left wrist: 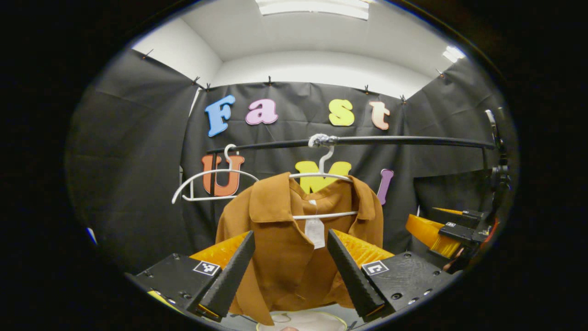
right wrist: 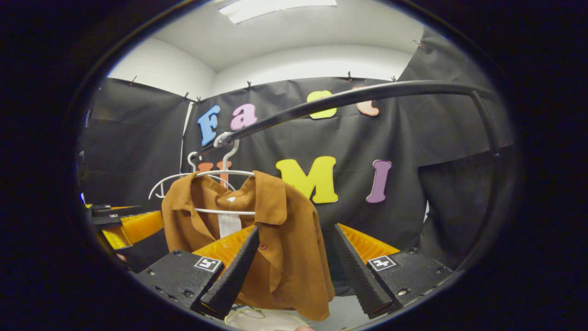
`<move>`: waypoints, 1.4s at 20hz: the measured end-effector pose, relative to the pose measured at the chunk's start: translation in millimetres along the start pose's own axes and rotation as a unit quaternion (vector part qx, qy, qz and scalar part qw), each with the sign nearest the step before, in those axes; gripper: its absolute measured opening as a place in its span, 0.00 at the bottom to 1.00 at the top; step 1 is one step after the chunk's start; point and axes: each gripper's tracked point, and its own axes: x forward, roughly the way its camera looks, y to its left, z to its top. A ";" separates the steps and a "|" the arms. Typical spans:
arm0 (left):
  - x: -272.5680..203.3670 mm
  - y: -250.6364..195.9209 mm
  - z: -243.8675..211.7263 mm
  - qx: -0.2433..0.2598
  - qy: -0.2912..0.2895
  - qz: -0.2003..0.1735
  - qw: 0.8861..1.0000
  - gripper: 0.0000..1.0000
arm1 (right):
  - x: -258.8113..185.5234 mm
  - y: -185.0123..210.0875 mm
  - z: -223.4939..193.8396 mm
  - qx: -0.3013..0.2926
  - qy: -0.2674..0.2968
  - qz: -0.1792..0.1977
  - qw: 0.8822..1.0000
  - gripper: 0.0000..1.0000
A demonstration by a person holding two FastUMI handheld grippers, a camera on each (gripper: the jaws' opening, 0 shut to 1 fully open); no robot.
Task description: Grasp the clothes on the hanger with both hands and then place them into the laundry hamper below.
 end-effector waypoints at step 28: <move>127.6 34.3 -52.1 -0.106 0.085 0.093 0.986 1.00 | 133.5 45.7 -83.5 0.011 0.086 0.067 0.994 0.94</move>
